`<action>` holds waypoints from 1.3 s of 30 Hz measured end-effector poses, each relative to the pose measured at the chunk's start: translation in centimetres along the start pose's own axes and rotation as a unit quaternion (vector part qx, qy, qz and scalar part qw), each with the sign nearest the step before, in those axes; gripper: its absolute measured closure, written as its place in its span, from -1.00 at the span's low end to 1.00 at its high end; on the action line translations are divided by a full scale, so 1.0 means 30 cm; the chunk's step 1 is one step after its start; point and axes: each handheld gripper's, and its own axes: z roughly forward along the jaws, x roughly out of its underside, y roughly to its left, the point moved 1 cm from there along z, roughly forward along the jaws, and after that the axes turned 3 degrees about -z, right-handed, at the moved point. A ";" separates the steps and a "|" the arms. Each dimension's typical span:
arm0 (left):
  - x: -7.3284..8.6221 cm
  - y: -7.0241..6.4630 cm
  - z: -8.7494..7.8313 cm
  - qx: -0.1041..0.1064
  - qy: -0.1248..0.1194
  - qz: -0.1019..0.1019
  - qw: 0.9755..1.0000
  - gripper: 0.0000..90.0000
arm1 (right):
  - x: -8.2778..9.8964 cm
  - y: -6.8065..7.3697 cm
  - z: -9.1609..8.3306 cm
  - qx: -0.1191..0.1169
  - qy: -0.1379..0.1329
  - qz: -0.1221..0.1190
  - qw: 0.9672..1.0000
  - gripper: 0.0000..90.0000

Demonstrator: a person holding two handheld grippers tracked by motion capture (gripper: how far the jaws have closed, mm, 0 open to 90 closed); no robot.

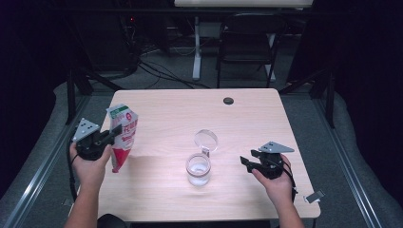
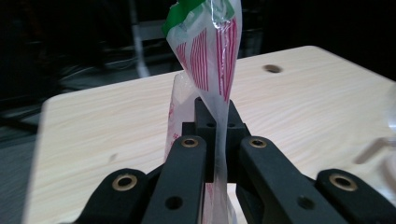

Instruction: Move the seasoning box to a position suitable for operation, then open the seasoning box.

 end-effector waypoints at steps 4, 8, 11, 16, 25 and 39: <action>-0.016 -0.068 0.048 0.044 0.008 0.017 0.999 1.00 | 0.020 -0.015 -0.031 0.009 -0.001 0.010 1.000 0.03; -0.023 -0.136 0.085 0.077 0.021 0.044 0.996 1.00 | 0.035 -0.026 -0.056 0.015 -0.005 0.021 1.000 0.05; -0.022 -0.182 0.099 0.098 0.030 0.064 0.993 1.00 | 0.038 -0.032 -0.072 0.020 -0.004 0.021 1.000 0.06; -0.013 -0.232 0.103 0.128 0.044 0.082 0.987 1.00 | 0.036 -0.030 -0.074 0.015 -0.008 0.026 1.000 0.09; 0.037 -0.263 0.106 0.185 0.071 0.072 0.977 1.00 | -0.041 0.022 -0.098 -0.023 -0.060 -0.015 0.998 0.07; 0.106 -0.277 0.027 0.191 0.093 0.097 0.972 1.00 | -0.203 0.178 -0.099 -0.133 -0.068 -0.078 0.986 0.46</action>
